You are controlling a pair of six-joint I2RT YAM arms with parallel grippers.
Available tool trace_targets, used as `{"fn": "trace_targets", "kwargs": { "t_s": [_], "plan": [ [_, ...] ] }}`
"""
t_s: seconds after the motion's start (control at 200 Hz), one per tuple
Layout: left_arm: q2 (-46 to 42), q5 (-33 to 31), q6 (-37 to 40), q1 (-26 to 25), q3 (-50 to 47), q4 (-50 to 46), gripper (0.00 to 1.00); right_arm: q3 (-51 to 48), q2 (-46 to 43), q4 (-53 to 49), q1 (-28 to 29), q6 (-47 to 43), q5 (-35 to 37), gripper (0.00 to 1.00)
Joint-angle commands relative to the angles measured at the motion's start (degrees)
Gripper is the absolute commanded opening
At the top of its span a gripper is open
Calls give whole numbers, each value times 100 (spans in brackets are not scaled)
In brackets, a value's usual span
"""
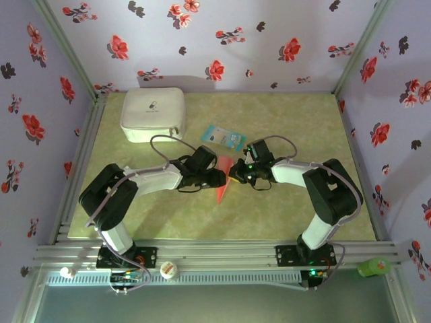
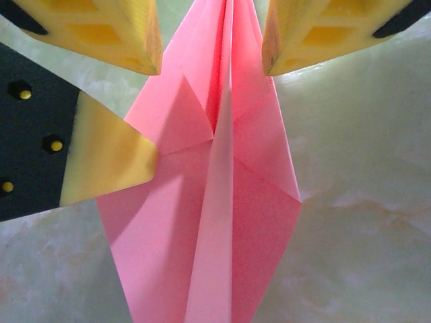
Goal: Fold a paper plane with a square sheet of paper (pick it up from the middle)
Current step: Move a paper plane to the center of the table.
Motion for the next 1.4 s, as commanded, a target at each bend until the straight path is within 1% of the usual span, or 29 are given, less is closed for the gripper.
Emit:
{"fn": "trace_targets", "kwargs": {
  "t_s": [0.0, 0.08, 0.21, 0.47, 0.985, 1.1, 1.265, 1.395],
  "plan": [
    [-60, -14, -128, 28, -207, 89, 44, 105, 3, -66, 21, -36, 90, 11],
    [-60, 99, -128, 54, -305, 286, 45, 97, -18, -72, 21, -36, 111, 11],
    [50, 206, -103, 46, -226, 228, 45, 113, 3, -57, 21, -35, 78, 11],
    [99, 344, -32, 46, -201, 364, 42, 122, 32, -59, 21, -45, 71, 11],
    [182, 417, 130, 35, -55, 268, 38, 139, 42, -72, 21, -45, 54, 11],
    [134, 279, 125, 37, -59, 152, 39, 122, 35, -68, 21, -45, 71, 11],
    [-25, -23, 89, 28, -141, 10, 44, 122, 47, -53, 21, -45, 73, 11],
    [-27, -49, 57, 24, -185, 4, 45, 126, 39, -55, 21, -45, 66, 11]
  ]
}}
